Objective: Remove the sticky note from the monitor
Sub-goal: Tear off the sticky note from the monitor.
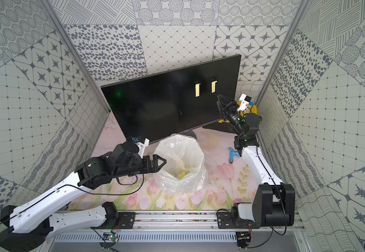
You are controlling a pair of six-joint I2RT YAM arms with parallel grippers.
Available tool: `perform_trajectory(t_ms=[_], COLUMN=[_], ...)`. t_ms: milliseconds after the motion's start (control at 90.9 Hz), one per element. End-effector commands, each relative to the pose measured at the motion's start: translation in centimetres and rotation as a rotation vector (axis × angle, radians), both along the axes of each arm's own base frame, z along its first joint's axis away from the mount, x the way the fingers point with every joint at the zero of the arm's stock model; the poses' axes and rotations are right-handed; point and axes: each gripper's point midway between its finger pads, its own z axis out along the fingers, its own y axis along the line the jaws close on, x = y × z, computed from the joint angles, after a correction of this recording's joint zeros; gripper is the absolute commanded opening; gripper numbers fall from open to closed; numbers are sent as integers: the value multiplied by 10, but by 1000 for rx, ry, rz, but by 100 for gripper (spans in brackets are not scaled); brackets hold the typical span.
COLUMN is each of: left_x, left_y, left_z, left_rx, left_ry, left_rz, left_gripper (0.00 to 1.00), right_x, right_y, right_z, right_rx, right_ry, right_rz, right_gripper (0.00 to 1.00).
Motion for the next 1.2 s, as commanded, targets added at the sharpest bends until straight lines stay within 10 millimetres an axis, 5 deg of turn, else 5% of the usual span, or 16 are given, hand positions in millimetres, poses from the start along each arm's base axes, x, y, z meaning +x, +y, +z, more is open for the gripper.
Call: perform_trajectory(t_ms=[0,561,1188], left_x=[0,0,0], left_y=[-8,-9,-9], left_z=[7,6,6], left_rx=[-22,-17,-16], left_ry=[-25,-22,-20], left_rz=[-33,-36,-42], left_gripper=[99,99,99], right_x=[-2,36,41], right_y=[-4,-3,3], right_z=[28,12,45], right_rx=[31,25,-42], right_ry=[-100,-58,-106], right_rz=[-8,-8,-8], right_gripper=[62,59,54])
